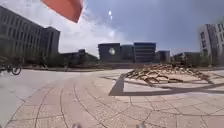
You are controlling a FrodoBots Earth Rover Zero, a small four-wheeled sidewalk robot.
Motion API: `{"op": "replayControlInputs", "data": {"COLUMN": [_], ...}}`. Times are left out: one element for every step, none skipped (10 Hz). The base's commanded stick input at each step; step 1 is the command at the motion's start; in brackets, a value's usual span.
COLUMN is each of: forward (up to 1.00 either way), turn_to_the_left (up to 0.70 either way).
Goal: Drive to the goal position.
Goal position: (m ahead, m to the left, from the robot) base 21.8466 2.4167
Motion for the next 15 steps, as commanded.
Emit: {"op": "replayControlInputs", "data": {"forward": [0.45, 0.45, 0.45, 0.45, 0.45, 0.45, 0.45, 0.45, 0.45, 0.45, 0.45, 0.45, 0.45, 0.45, 0.45], "turn_to_the_left": [0.03, 0.03, 0.03, 0.03, 0.03, 0.03, 0.03, 0.03, 0.03, 0.03, 0.03, 0.03, 0.03, 0.03, 0.03]}}
